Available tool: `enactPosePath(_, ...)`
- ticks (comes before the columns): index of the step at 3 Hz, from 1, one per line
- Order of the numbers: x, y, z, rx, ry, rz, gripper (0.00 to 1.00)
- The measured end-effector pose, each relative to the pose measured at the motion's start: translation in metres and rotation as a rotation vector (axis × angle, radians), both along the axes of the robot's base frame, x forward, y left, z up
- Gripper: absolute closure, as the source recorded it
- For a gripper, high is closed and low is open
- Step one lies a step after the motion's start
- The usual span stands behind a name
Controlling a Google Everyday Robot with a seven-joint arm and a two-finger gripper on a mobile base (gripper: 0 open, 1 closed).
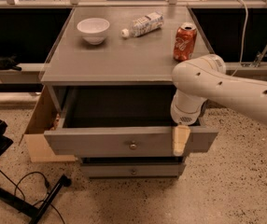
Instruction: Open top drawer
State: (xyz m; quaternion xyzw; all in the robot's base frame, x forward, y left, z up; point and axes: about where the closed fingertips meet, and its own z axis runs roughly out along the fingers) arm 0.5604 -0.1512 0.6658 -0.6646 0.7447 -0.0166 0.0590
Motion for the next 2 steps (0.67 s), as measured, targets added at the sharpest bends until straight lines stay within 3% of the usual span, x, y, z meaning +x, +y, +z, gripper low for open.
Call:
enactPosePath(1, 0.0, 0.0, 0.0, 0.0, 0.0, 0.0, 0.0)
enactPosePath(2, -0.019, -0.001, -0.007, -0.017, 0.049, -0.013, 0.1)
